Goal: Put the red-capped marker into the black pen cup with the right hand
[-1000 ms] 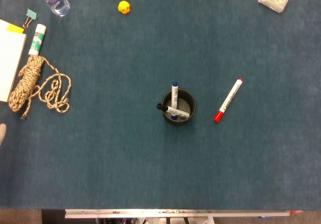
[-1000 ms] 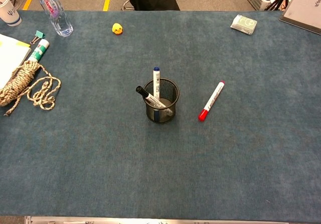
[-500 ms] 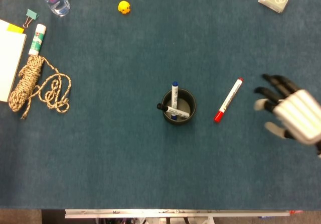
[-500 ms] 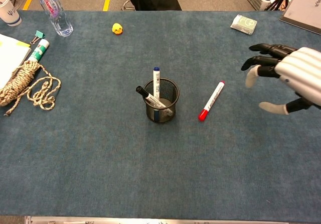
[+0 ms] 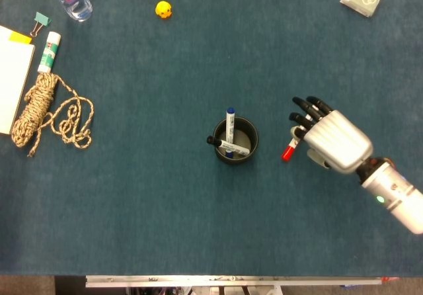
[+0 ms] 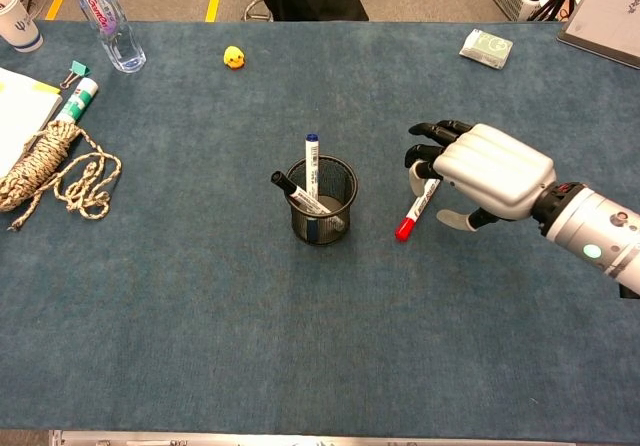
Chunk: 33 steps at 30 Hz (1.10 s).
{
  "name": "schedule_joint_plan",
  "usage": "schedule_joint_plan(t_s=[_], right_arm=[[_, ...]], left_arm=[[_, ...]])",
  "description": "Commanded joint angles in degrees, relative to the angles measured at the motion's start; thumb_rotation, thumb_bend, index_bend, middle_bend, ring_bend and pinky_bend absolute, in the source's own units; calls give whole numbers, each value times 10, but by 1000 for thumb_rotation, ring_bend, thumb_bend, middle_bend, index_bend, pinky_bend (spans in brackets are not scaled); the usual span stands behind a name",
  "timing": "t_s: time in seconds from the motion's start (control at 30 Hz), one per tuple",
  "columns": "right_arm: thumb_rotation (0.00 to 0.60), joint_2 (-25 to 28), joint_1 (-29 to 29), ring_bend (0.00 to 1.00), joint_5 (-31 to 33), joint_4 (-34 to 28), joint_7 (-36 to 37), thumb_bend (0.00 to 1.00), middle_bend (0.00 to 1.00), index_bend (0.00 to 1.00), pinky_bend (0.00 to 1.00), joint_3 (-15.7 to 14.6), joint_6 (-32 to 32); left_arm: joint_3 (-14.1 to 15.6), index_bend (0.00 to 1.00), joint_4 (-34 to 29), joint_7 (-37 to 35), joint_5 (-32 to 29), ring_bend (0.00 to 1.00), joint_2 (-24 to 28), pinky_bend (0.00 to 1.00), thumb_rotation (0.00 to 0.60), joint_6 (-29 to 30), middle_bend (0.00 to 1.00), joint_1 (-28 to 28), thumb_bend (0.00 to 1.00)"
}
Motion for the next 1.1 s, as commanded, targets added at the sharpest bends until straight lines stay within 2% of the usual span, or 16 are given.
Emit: schedule_joint_plan(t_s=[0.03,0.47,1.1], right_arm=[[600,-14,7,88,3,18,-6,266,303,476,159,-8,-2],[600,-47,23,89,7,66,-30,266,303,483,159,-24,-1],[600,-75,39,95,28,92,-70,277,304,486,159,-35,-9]], left_arm=[[0,198,1,-1,0,202,0,97,600,-1,219,0,308],[1,198,7,-9,-3,202,-1,97,600,-5,218,3,308],[1,198,22,-29,-4,202,0,97,600,-3,218,7,308]])
